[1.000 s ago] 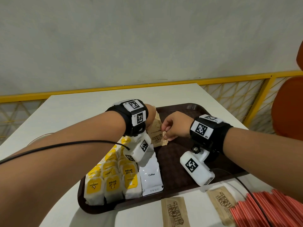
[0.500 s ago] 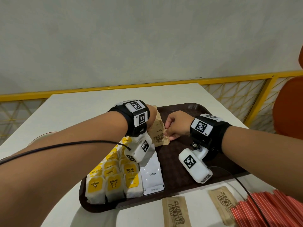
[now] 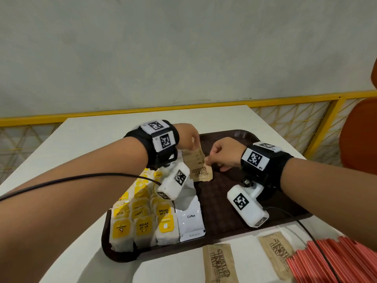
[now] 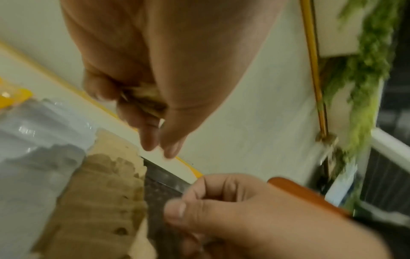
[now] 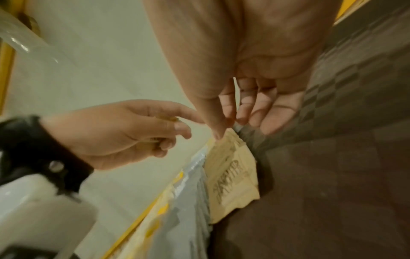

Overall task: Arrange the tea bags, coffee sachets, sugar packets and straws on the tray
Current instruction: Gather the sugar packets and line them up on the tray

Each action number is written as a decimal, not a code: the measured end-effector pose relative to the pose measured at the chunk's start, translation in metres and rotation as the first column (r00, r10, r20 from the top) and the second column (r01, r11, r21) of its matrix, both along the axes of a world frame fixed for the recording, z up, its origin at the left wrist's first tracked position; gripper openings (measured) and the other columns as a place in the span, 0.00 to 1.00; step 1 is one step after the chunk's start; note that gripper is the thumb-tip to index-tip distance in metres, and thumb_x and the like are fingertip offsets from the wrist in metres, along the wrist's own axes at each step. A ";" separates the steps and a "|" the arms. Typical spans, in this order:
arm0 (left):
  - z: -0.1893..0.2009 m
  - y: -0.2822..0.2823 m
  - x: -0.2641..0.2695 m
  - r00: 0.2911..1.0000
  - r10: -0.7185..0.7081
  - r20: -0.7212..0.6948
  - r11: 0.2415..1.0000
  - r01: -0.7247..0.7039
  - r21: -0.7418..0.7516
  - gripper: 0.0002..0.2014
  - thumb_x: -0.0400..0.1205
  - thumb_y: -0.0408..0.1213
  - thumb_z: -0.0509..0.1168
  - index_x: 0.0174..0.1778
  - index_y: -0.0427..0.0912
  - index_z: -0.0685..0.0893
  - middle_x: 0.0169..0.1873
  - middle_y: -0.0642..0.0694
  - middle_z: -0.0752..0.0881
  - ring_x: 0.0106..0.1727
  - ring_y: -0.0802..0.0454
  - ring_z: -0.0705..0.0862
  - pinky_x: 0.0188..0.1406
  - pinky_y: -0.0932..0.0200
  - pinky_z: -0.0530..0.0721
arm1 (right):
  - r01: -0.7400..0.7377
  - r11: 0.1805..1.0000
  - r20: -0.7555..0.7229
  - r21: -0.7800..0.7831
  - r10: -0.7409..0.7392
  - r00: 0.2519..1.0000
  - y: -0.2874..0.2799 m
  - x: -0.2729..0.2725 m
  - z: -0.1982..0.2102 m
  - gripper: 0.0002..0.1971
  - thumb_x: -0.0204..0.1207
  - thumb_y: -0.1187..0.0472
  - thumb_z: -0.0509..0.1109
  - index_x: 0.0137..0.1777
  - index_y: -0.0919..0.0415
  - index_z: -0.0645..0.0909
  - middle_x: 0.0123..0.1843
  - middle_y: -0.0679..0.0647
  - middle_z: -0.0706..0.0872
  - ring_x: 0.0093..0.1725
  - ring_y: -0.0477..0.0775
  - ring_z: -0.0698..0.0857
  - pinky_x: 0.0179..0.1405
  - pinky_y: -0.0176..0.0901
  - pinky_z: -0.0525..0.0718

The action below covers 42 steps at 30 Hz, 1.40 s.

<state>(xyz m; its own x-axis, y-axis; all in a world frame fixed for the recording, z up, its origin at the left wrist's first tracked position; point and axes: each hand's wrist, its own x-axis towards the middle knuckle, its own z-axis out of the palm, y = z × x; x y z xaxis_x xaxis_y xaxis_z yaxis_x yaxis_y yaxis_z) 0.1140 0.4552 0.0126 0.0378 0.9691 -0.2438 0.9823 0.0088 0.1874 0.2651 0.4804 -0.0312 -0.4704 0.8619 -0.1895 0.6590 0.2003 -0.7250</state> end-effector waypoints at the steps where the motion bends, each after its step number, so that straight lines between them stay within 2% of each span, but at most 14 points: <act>1: 0.004 -0.003 -0.001 0.981 0.034 0.192 0.998 -0.044 0.047 0.16 0.85 0.31 0.58 0.68 0.44 0.79 0.59 0.48 0.81 0.51 0.55 0.79 0.47 0.65 0.75 | 0.015 1.000 -0.047 0.014 -0.014 0.999 0.000 0.002 0.002 0.10 0.74 0.60 0.76 0.35 0.59 0.79 0.36 0.56 0.82 0.34 0.48 0.82 0.37 0.42 0.89; 2: 0.005 -0.008 -0.001 0.891 0.095 0.444 0.992 -0.123 0.036 0.18 0.86 0.31 0.54 0.72 0.45 0.75 0.59 0.47 0.82 0.48 0.56 0.81 0.45 0.65 0.77 | 0.028 1.000 -0.131 -0.009 -0.029 0.991 -0.001 0.003 0.005 0.08 0.75 0.60 0.75 0.38 0.60 0.80 0.39 0.58 0.84 0.36 0.49 0.83 0.41 0.43 0.89; 4: 0.004 -0.021 -0.001 0.547 0.168 0.820 0.974 -0.218 -0.054 0.20 0.88 0.33 0.52 0.78 0.47 0.68 0.68 0.46 0.80 0.57 0.53 0.82 0.53 0.61 0.79 | -0.004 0.990 -0.369 -0.141 -0.049 0.928 -0.009 0.003 0.014 0.04 0.77 0.62 0.73 0.48 0.62 0.81 0.49 0.63 0.85 0.44 0.52 0.85 0.48 0.44 0.89; 6: 0.000 -0.030 -0.001 0.326 0.172 0.930 0.971 -0.213 -0.105 0.21 0.89 0.36 0.53 0.79 0.49 0.66 0.77 0.51 0.71 0.72 0.53 0.75 0.66 0.58 0.74 | -0.089 0.963 -0.549 -0.253 -0.067 0.833 -0.018 0.003 0.022 0.09 0.78 0.64 0.70 0.57 0.63 0.79 0.55 0.65 0.84 0.51 0.54 0.85 0.48 0.41 0.89; 10: -0.003 -0.040 -0.001 0.244 0.129 0.961 0.979 -0.186 -0.084 0.21 0.88 0.36 0.54 0.78 0.49 0.68 0.78 0.50 0.69 0.75 0.52 0.72 0.67 0.61 0.74 | -0.158 0.938 -0.668 -0.309 -0.096 0.738 -0.030 0.006 0.031 0.06 0.77 0.69 0.70 0.53 0.63 0.80 0.47 0.60 0.87 0.44 0.52 0.88 0.38 0.36 0.88; 12: -0.003 -0.043 -0.003 0.276 0.130 0.952 0.983 -0.160 -0.088 0.21 0.88 0.38 0.55 0.78 0.53 0.69 0.78 0.50 0.69 0.75 0.51 0.72 0.75 0.56 0.69 | -0.167 0.929 -0.665 -0.329 -0.102 0.740 -0.034 0.010 0.033 0.06 0.76 0.71 0.70 0.51 0.65 0.81 0.43 0.58 0.89 0.42 0.52 0.89 0.36 0.36 0.88; 14: -0.003 -0.046 -0.004 0.410 0.105 0.906 0.991 -0.122 -0.060 0.19 0.87 0.43 0.55 0.76 0.57 0.71 0.74 0.48 0.75 0.72 0.51 0.75 0.77 0.52 0.67 | -0.169 0.930 -0.641 -0.327 -0.087 0.763 -0.037 0.013 0.035 0.03 0.76 0.71 0.69 0.47 0.64 0.81 0.41 0.58 0.88 0.40 0.52 0.89 0.34 0.35 0.87; 17: 0.002 -0.050 -0.005 0.697 0.031 0.716 0.995 -0.088 0.042 0.11 0.86 0.43 0.59 0.62 0.48 0.81 0.56 0.48 0.86 0.57 0.52 0.83 0.61 0.60 0.79 | -0.105 0.946 -0.578 -0.305 -0.097 0.810 -0.038 0.018 0.034 0.06 0.77 0.71 0.69 0.41 0.62 0.80 0.35 0.56 0.86 0.32 0.47 0.85 0.30 0.33 0.85; 19: 0.004 -0.052 -0.007 0.778 0.005 0.628 0.991 -0.089 0.103 0.04 0.83 0.38 0.65 0.48 0.43 0.83 0.41 0.50 0.85 0.41 0.59 0.82 0.40 0.72 0.79 | -0.052 0.949 -0.541 -0.312 -0.133 0.830 -0.037 0.022 0.032 0.07 0.77 0.72 0.69 0.40 0.63 0.80 0.34 0.57 0.86 0.28 0.45 0.83 0.29 0.32 0.84; 20: 0.004 -0.052 -0.007 0.806 -0.009 0.592 0.991 -0.072 0.113 0.02 0.82 0.36 0.67 0.45 0.43 0.84 0.37 0.52 0.85 0.38 0.61 0.81 0.37 0.73 0.77 | -0.031 0.947 -0.519 -0.319 -0.148 0.842 -0.036 0.024 0.030 0.07 0.76 0.73 0.69 0.40 0.64 0.80 0.34 0.58 0.86 0.28 0.46 0.82 0.29 0.32 0.84; 23: 0.000 -0.049 -0.004 0.890 -0.024 0.456 0.996 -0.017 0.086 0.04 0.79 0.37 0.70 0.39 0.49 0.86 0.34 0.57 0.86 0.37 0.62 0.80 0.43 0.68 0.77 | 0.006 0.941 -0.417 -0.339 -0.155 0.896 -0.036 0.028 0.022 0.07 0.76 0.75 0.68 0.40 0.65 0.79 0.34 0.61 0.85 0.29 0.48 0.80 0.29 0.34 0.84; 29: -0.019 -0.038 0.014 0.972 -0.002 0.234 0.997 -0.015 0.073 0.05 0.78 0.38 0.70 0.44 0.43 0.90 0.33 0.58 0.82 0.38 0.60 0.78 0.39 0.66 0.74 | 0.007 0.967 -0.158 -0.254 -0.049 0.986 -0.034 0.021 -0.002 0.06 0.78 0.68 0.70 0.40 0.64 0.77 0.34 0.60 0.82 0.28 0.46 0.81 0.26 0.35 0.84; 37: -0.018 -0.023 -0.007 0.984 0.137 0.117 0.982 -0.150 0.115 0.06 0.76 0.36 0.73 0.45 0.38 0.91 0.46 0.46 0.90 0.49 0.51 0.85 0.52 0.58 0.81 | -0.037 0.982 -0.016 -0.187 0.034 0.999 -0.019 0.010 -0.005 0.11 0.74 0.70 0.75 0.36 0.62 0.75 0.29 0.58 0.81 0.27 0.48 0.82 0.27 0.37 0.85; 42: -0.022 -0.022 -0.011 0.994 0.094 0.064 0.992 -0.099 0.077 0.05 0.77 0.34 0.70 0.45 0.39 0.91 0.43 0.49 0.89 0.46 0.55 0.83 0.39 0.69 0.77 | -0.054 0.983 0.022 -0.177 0.058 0.998 -0.012 0.008 -0.005 0.11 0.71 0.71 0.77 0.34 0.63 0.77 0.27 0.58 0.83 0.25 0.48 0.82 0.29 0.38 0.86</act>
<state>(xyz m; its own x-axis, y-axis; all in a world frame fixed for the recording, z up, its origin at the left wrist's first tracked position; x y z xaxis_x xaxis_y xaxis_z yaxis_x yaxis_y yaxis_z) 0.1030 0.4335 -0.0091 -0.0443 0.9852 -0.1656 0.9646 0.0853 0.2495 0.2733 0.4680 -0.0365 -0.5097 0.7861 -0.3495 0.6698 0.1077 -0.7347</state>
